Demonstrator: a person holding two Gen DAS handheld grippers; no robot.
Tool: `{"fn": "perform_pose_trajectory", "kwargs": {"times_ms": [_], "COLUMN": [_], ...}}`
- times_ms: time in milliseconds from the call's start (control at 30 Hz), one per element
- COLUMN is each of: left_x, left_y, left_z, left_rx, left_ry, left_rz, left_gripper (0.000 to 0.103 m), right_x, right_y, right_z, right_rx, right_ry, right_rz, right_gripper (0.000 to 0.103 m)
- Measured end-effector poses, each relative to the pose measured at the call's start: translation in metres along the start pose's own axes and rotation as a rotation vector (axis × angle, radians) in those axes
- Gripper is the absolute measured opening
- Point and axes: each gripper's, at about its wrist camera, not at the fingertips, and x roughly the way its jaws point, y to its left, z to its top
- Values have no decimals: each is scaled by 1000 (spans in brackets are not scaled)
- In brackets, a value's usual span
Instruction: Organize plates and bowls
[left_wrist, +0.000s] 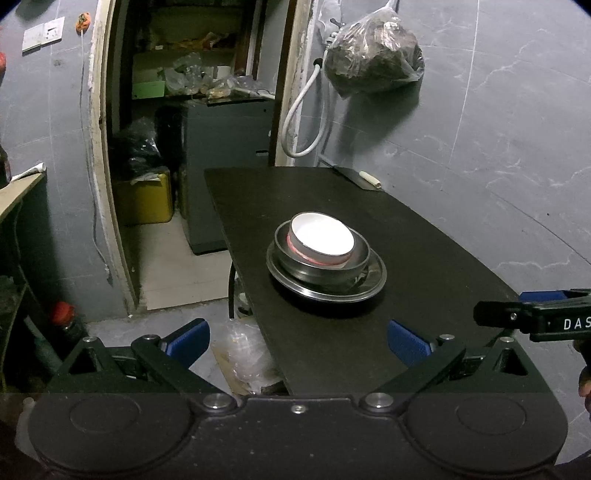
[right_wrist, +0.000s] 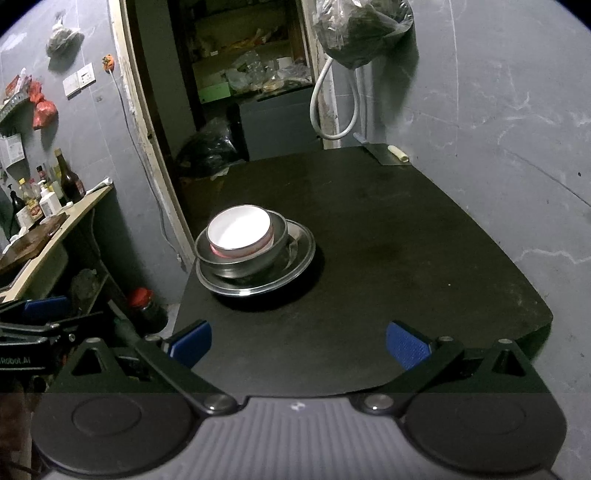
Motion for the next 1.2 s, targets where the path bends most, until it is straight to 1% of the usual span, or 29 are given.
{"fn": "perform_pose_trajectory", "kwargs": {"times_ms": [467, 1200], "left_x": [4, 8], "left_y": [3, 0], "left_z": [3, -1], "left_rx": [2, 12], "left_ry": [14, 22], "left_rz": [-13, -11], "left_gripper": [102, 102], "right_x": [7, 9], "right_y": [4, 5], "right_z": [5, 4], "right_rx": [-17, -19], "right_ry": [15, 20], "right_rz": [3, 6], "right_gripper": [103, 103]}}
